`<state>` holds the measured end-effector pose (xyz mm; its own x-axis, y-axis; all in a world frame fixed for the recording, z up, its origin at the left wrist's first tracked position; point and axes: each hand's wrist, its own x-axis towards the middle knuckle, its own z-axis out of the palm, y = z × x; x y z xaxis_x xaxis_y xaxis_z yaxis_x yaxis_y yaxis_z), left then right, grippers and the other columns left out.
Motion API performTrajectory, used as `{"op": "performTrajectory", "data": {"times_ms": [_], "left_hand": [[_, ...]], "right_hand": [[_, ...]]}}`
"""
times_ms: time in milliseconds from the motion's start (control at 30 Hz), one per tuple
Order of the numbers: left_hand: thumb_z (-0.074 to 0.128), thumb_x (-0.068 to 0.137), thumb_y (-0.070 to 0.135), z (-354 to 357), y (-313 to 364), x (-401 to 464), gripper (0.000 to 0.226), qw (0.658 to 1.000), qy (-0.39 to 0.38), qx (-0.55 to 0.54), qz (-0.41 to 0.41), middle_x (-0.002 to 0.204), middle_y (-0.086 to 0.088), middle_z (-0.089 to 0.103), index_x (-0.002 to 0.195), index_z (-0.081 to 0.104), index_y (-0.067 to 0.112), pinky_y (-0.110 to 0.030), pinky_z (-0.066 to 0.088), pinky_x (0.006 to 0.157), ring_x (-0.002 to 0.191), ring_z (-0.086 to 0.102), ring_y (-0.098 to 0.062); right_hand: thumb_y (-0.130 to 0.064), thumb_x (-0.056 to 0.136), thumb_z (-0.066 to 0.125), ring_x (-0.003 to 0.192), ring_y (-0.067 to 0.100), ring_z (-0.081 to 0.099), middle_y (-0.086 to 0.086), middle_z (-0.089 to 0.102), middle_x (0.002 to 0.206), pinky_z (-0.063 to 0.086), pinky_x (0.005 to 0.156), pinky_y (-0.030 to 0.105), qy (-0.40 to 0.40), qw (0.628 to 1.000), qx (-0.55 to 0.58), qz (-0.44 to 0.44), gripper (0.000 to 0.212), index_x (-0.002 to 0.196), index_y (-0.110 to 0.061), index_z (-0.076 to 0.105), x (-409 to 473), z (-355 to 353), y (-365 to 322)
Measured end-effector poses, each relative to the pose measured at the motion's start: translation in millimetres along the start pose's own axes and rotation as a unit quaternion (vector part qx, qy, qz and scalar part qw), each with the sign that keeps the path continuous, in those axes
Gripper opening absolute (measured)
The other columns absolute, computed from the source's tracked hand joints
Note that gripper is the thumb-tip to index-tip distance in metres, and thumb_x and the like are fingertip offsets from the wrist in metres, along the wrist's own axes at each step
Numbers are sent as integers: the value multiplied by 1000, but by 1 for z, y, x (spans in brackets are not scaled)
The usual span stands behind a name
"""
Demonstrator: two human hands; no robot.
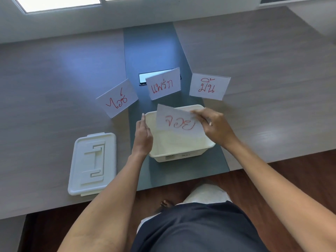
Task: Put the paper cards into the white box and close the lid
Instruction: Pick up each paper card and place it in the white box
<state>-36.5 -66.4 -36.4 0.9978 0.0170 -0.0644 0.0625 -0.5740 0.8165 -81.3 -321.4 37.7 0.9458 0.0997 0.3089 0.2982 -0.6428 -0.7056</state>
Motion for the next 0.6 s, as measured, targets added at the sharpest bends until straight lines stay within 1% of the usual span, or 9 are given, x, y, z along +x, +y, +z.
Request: {"op": "performTrajectory", "data": {"times_ms": [67,100,167,233,300,400,433,500,600], "left_hand": [[24,105,10,0,0,0,52,1000,-1,-3,2,124,-6,44,157,18,14,-21,35,91,100,46,-11],[24,105,11,0,0,0,52,1000,-2,-5,3,124,-6,44,157,18,14,-21,35,91,100,47,-11],[24,105,11,-1,0,1,52,1000,-3,-3,5,123,-6,44,157,18,14,-20,34,91,100,46,-11],[24,105,9,0,0,1,52,1000,0,3,8,122,-7,45,156,18,13,-21,34,92,99,46,-12],[24,104,8,0,0,2,52,1000,4,7,8,121,-8,45,156,19,12,-22,35,95,99,46,-13],[25,104,8,0,-1,2,53,1000,5,7,6,120,-6,46,156,18,13,-23,36,96,99,46,-13],[25,104,8,0,0,2,53,1000,4,9,8,119,-6,46,156,18,13,-24,37,96,98,46,-12],[25,103,7,0,0,3,54,1000,3,11,8,117,-5,46,156,18,13,-24,37,96,97,46,-12],[25,104,8,0,0,3,53,1000,5,12,5,117,-5,46,156,18,14,-22,36,94,98,47,-13]], "right_hand": [[-6,99,53,106,19,66,3,71,115,56,89,31,-64,997,-14,42,30,125,-11,67,-7,6,10],[-5,99,53,106,19,66,2,71,115,55,90,30,-105,992,-24,58,32,127,-13,67,-10,9,15],[-4,99,52,109,17,64,-2,70,118,52,94,26,-190,978,-26,82,35,130,-15,65,-14,13,21],[-5,100,50,115,13,61,-6,68,123,49,101,28,-259,960,-18,106,36,129,-19,66,-18,16,25],[-5,99,48,121,8,58,-9,68,126,45,107,28,-315,938,-20,141,38,125,-23,69,-19,18,26],[-3,92,47,116,2,60,-13,71,119,43,109,26,-386,902,-12,193,42,115,-24,75,-11,16,24],[-4,92,48,113,0,62,-14,72,116,44,107,24,-394,897,-6,200,40,114,-24,75,-7,14,23],[-5,94,49,107,-1,65,-12,74,113,46,104,22,-383,902,7,198,37,117,-21,74,7,9,21],[-6,96,50,105,1,68,-8,76,109,47,102,23,-316,930,24,186,33,118,-18,72,34,0,21]]}}
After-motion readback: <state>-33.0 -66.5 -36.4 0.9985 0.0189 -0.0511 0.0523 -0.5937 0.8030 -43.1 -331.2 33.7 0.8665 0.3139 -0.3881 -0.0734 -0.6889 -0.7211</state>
